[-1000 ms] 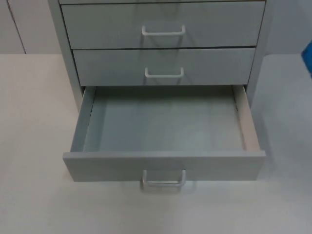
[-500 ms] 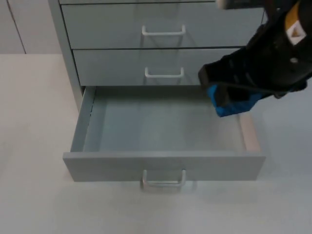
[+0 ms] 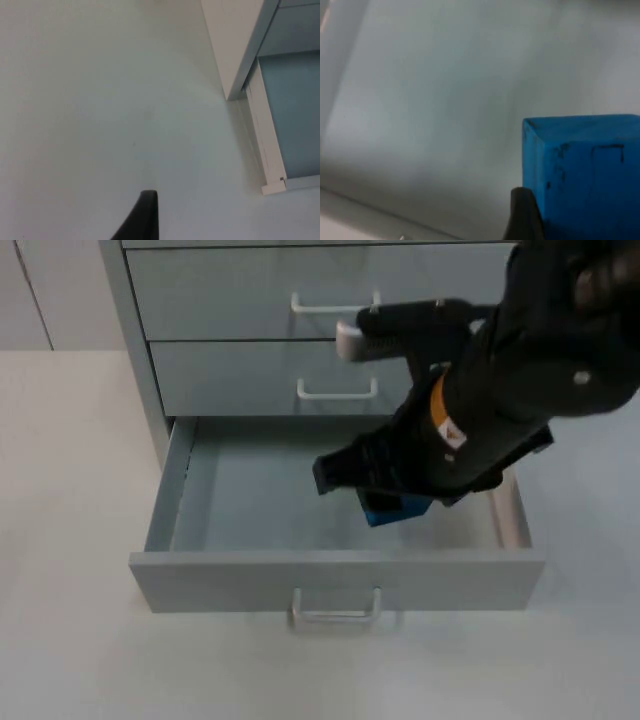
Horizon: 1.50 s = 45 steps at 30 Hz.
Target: Open the drawer with the left hand, place the block into the drawer with the right hand, then close the drawer with the left hand.
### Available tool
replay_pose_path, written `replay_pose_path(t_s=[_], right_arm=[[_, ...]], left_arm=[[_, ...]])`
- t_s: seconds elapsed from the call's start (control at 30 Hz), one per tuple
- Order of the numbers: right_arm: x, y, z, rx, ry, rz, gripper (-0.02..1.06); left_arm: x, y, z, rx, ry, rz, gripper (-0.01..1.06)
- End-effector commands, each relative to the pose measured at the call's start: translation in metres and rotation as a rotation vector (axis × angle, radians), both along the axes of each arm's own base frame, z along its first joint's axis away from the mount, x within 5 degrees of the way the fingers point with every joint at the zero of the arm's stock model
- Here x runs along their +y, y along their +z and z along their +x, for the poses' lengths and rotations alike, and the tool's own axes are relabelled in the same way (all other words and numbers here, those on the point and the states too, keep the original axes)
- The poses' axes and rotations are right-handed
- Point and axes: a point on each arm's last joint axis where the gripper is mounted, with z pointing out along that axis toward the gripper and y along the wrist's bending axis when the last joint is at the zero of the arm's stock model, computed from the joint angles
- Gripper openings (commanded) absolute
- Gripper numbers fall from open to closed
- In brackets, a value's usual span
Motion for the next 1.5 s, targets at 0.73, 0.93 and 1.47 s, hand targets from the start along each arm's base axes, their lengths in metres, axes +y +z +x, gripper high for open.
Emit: replay_pose_path(t_s=[0.73, 0.93, 1.47], right_arm=[[0.011, -0.05, 0.021, 0.032, -0.091, 0.037, 0.58], [0.01, -0.039, 0.021, 0.02, -0.103, 0.052, 0.8], [0.011, 0.078, -0.019, -0.171, -0.02, 0.057, 0.81]], left_arm=[[0.0, 0.0, -0.001, -0.005, 0.002, -0.003, 0.96], [0.0, 0.0, -0.001, -0.005, 0.002, -0.003, 0.96], [0.0, 0.0, -0.001, -0.005, 0.002, -0.003, 0.96]])
